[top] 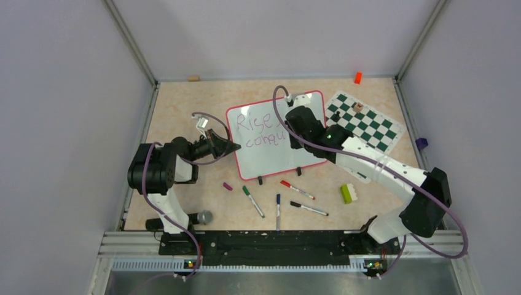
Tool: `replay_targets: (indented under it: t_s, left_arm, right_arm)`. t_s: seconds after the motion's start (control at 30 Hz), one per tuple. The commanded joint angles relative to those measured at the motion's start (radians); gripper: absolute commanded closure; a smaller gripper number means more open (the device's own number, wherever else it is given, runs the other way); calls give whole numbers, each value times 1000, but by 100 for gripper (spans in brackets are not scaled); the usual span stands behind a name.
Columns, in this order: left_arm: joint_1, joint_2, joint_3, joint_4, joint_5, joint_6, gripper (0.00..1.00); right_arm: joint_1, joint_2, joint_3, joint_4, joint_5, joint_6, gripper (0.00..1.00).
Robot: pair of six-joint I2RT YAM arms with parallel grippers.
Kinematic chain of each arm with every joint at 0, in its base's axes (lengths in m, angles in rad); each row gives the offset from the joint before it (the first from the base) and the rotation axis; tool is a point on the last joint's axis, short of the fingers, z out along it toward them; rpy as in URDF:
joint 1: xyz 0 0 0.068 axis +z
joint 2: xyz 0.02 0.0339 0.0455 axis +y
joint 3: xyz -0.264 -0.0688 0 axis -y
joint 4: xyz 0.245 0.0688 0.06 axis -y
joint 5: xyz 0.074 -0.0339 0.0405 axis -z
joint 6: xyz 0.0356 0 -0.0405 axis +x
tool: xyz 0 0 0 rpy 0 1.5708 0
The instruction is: Write a sentence on the whiteboard
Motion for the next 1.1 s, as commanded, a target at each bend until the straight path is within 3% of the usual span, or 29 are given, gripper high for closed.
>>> replay_targets:
  t_s: [0.0, 1.07]
  left_arm:
    - [-12, 2, 7, 93, 29, 36, 100]
    - [-12, 3, 10, 94, 30, 36, 100]
  right_arm:
    - [-13, 25, 29, 14, 16, -8, 100]
    - [-49, 77, 60, 44, 21, -23, 100]
